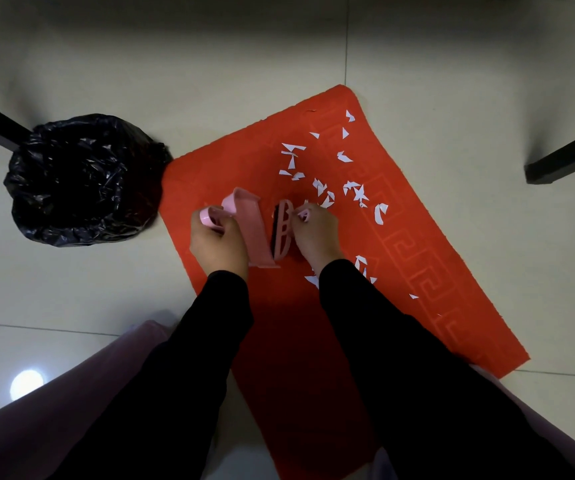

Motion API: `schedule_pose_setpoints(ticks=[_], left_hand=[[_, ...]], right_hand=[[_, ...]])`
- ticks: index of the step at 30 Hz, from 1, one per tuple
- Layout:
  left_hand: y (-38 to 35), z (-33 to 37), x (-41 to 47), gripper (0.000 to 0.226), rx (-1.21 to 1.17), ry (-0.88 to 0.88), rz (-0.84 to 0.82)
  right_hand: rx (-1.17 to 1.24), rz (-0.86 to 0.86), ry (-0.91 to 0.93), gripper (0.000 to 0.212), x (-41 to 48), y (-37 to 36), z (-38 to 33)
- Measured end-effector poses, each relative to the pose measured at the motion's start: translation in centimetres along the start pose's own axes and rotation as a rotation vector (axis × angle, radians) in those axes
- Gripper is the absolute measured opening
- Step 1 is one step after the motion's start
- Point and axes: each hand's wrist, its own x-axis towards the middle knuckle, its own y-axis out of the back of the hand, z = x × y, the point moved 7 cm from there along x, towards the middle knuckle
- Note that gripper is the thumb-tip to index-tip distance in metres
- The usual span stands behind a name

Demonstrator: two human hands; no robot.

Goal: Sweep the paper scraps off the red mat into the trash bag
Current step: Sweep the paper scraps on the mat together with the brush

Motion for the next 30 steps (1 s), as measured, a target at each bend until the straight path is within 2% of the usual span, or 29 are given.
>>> schedule_pose_setpoints(ticks=[6,9,12,14,16,17,19,22,30], left_hand=[[-0.1,-0.2,-0.1,0.01,0.009,0.012,-0.007],[-0.1,-0.2,-0.1,0.014,0.006,0.013,-0.007],[-0.2,0.0,0.0,0.021,0.002,0.007,-0.006],[-0.1,0.2,0.1,0.022,0.002,0.004,0.001],[-0.1,0.2,0.3,0.023,0.0,0.001,-0.001],[-0.1,0.2,0.3,0.023,0.002,-0.002,-0.005],[-0.2,0.3,0.4,0.023,0.009,-0.007,-0.01],[-0.2,0.4,0.4,0.023,0.015,-0.014,-0.009],[-0.7,0.8,0.7,0.021,-0.003,-0.011,-0.007]], right_hand=[[0.076,0.149,-0.062,0.03,0.5,1.4,1.9],[0.06,0.204,-0.062,0.044,0.1,2.4,1.7],[0.068,0.245,-0.018,0.046,-0.1,3.5,0.5],[0.083,0.24,0.023,0.043,0.1,3.6,-0.1],[0.093,0.18,0.04,0.033,0.2,2.8,-0.7],[0.079,0.145,0.043,0.035,0.3,2.3,-0.7],[0.05,0.073,0.028,0.037,0.4,1.4,-0.4],[0.063,0.015,-0.031,0.026,0.4,1.2,0.9],[0.048,0.177,-0.03,0.046,0.4,3.2,1.4]])
